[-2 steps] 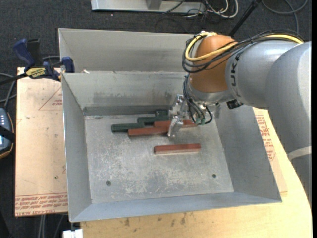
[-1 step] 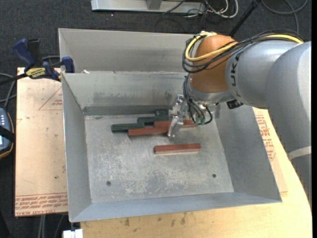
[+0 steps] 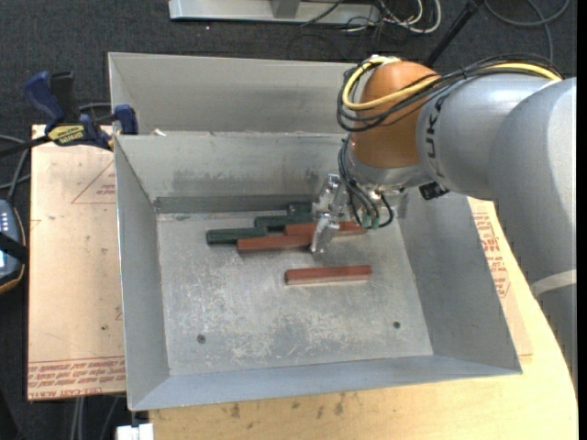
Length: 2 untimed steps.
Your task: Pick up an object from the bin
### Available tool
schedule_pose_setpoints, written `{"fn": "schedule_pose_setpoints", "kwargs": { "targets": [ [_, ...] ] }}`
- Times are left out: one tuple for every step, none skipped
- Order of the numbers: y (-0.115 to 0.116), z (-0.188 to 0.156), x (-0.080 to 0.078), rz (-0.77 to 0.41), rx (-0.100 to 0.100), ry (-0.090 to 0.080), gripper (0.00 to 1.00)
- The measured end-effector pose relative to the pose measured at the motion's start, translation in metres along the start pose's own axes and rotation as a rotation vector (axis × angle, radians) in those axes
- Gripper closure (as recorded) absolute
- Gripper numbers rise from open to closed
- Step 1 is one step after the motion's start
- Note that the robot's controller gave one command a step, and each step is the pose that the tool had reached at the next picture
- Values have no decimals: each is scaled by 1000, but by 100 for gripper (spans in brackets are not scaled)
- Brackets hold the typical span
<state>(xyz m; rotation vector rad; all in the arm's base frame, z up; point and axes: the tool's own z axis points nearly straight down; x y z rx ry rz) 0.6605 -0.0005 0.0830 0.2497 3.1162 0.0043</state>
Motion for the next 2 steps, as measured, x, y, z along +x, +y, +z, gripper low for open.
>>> {"fn": "schedule_pose_setpoints", "kwargs": {
  "targets": [
    [3,-40,20,13,4,18,100],
    [7,-132,3,-75,2,12,100]
  ]
}}
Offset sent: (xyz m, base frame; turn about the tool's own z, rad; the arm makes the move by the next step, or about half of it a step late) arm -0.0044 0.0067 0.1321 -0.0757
